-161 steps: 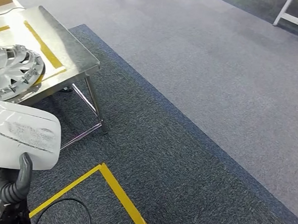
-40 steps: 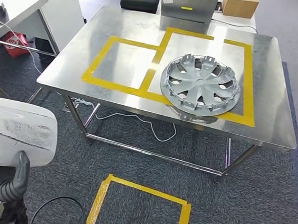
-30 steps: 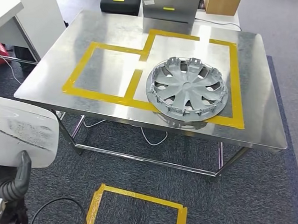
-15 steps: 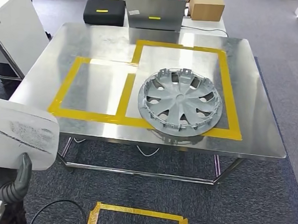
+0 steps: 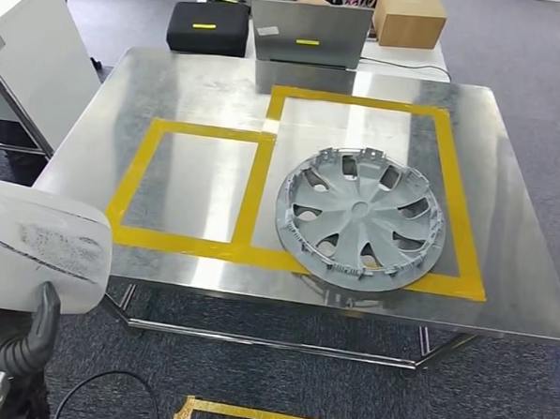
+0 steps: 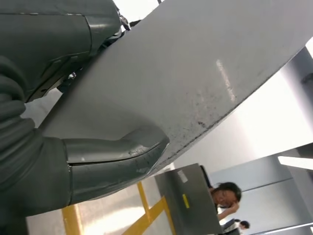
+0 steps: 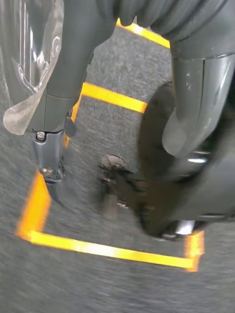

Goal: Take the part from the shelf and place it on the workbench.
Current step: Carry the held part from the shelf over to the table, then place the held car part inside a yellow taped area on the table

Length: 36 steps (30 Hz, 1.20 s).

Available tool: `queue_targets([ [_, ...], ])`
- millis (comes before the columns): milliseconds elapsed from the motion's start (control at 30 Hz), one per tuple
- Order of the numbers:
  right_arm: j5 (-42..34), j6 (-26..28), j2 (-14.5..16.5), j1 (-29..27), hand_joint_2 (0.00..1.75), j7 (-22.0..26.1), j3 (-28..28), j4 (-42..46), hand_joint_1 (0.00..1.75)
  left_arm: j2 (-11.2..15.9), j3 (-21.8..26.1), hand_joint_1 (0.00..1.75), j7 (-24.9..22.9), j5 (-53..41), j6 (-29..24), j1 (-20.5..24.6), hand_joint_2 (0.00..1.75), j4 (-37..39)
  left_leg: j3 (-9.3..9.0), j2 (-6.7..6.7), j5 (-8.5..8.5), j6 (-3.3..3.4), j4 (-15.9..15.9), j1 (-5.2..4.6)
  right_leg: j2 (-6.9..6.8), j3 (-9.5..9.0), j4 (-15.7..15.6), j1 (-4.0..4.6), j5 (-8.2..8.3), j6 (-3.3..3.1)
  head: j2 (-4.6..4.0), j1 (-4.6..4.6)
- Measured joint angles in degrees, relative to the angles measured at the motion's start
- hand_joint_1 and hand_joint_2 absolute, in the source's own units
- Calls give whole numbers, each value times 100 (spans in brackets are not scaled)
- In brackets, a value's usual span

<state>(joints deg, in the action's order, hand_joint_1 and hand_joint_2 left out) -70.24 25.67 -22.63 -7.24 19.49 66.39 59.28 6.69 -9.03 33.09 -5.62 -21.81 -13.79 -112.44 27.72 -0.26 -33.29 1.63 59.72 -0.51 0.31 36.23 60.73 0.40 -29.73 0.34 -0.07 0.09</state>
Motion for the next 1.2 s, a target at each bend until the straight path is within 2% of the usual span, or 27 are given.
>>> queue_targets([
  [67,-25,8,-8,-6,175,20,21,3,0,2,-2,175,-1,-2,5,-10,175,-2,-86,1,2,-66,62,3,3,-200,-147,-24,56,-61,-1,8],
  [100,-40,10,-10,-2,175,33,28,2,0,5,-3,175,1,-2,10,-6,175,-3,-56,3,-21,-97,191,7,-2,-323,-206,-43,72,-80,-1,-4],
  [133,-59,10,-13,9,175,46,33,1,0,11,-4,175,1,-2,17,2,175,-5,47,5,-90,-133,422,18,5,-439,-259,-63,75,-92,-1,-13],
  [233,-129,-7,-15,44,175,67,69,-1,0,36,-7,175,-1,-23,70,9,175,-5,650,8,-493,-238,1289,83,70,-602,-328,-89,0,-101,0,-30],
  [267,-149,-14,-15,51,175,73,91,-2,0,46,-9,175,-1,-42,93,5,175,-4,798,8,-548,-257,1384,106,104,-651,-333,-101,-43,-92,0,-32],
  [300,-161,-18,-15,57,175,79,110,-3,0,57,-10,175,-2,-66,109,6,175,-4,871,7,-466,-272,1315,128,148,-708,-334,-116,-92,-77,0,-31],
  [333,-170,-19,-15,65,175,85,130,-4,0,68,-12,175,-3,-84,118,6,175,-4,871,-1,-228,-292,1080,149,200,-776,-334,-133,-144,-50,0,-32],
  [367,-175,-19,-15,75,175,90,149,-5,0,78,-14,175,-4,-96,120,6,175,-3,830,-46,117,-315,738,171,253,-814,-337,-149,-197,-17,0,-35],
  [400,-179,-18,-15,88,175,93,166,-7,0,87,-15,175,-7,-103,121,4,175,1,801,-135,365,-332,447,189,308,-869,-324,-162,-244,20,-1,-36],
  [433,-183,-17,-15,106,175,96,180,-8,0,96,-17,175,-12,-105,122,1,175,4,777,-217,484,-332,231,193,365,-869,-309,-172,-285,64,-1,-43],
  [467,-188,-17,-15,117,175,97,191,-10,0,103,-19,175,-17,-106,122,-5,175,8,774,-288,548,-308,130,192,416,-844,-295,-179,-323,108,-1,-45],
  [500,-190,-17,-14,124,175,98,198,-13,0,107,-21,175,-21,-106,123,-6,175,10,776,-311,504,-270,131,183,468,-845,-290,-185,-352,147,-1,-45],
  [533,-191,-17,-15,125,175,99,204,-13,0,110,-22,175,-25,-108,123,0,175,9,755,-277,516,-221,110,180,513,-815,-302,-188,-375,189,0,-45],
  [567,-191,-17,-16,120,175,99,209,-14,0,111,-24,175,-25,-109,122,10,175,8,732,-230,576,-179,85,186,484,-817,-296,-188,-405,220,0,-38],
  [633,-191,-15,-20,134,175,99,217,-14,0,111,-25,175,-29,-117,123,31,175,7,677,-110,584,-109,14,195,267,-692,-49,-174,-559,263,0,-13],
  [667,-197,-14,-21,147,175,99,220,-14,0,112,-25,175,-37,-121,125,33,175,7,656,-45,575,-79,-6,187,129,-521,255,-168,-705,278,0,-2],
  [700,-208,-13,-21,160,175,102,221,-14,0,113,-25,175,-45,-125,127,32,175,7,642,11,558,-50,-14,174,47,-293,634,-163,-860,291,0,8],
  [733,-223,-13,-21,166,175,106,223,-15,0,113,-24,175,-55,-129,131,31,175,7,629,60,539,-32,-16,162,20,-63,996,-162,-969,301,0,7],
  [767,-242,-13,-21,164,175,114,231,-16,0,114,-25,175,-63,-133,138,31,175,7,611,95,518,-20,-15,152,11,107,1225,-162,-980,304,0,8],
  [800,-260,-14,-21,158,175,127,242,-19,0,114,-27,175,-69,-137,146,30,175,7,587,117,497,-18,-15,146,8,173,1246,-161,-874,300,0,8],
  [833,-278,-14,-21,151,175,142,255,-21,0,114,-28,175,-78,-139,155,29,175,7,555,130,476,-24,-15,142,4,123,1042,-158,-665,288,0,8],
  [867,-295,-14,-21,148,175,159,269,-24,0,114,-30,175,-87,-140,166,28,175,7,521,139,456,-34,-16,140,-7,-20,675,-156,-410,267,0,10],
  [933,-320,-11,-22,163,175,195,297,-28,0,116,-31,175,-110,-142,194,27,175,7,472,143,421,-74,-11,122,-41,-302,8,-134,-98,224,0,5],
  [967,-332,-10,-22,174,175,210,309,-30,0,123,-31,175,-123,-145,208,24,175,7,463,141,409,-96,-7,111,-52,-387,-161,-125,-46,209,0,1],
  [1000,-341,-9,-22,185,175,226,320,-31,0,132,-31,175,-135,-150,219,19,175,7,461,139,406,-91,-4,100,-56,-418,-212,-118,-46,210,0,-2],
  [1100,-381,-8,-21,200,175,269,350,-32,0,159,-33,175,-185,-178,245,6,175,7,451,137,425,-41,-24,95,-44,-442,-233,-122,-7,223,0,-4],
  [1200,-432,-8,-21,212,175,309,383,-36,0,214,-31,175,-289,-269,288,5,175,7,422,137,449,-76,-76,97,-40,-443,-232,-118,-9,200,0,-6],
])
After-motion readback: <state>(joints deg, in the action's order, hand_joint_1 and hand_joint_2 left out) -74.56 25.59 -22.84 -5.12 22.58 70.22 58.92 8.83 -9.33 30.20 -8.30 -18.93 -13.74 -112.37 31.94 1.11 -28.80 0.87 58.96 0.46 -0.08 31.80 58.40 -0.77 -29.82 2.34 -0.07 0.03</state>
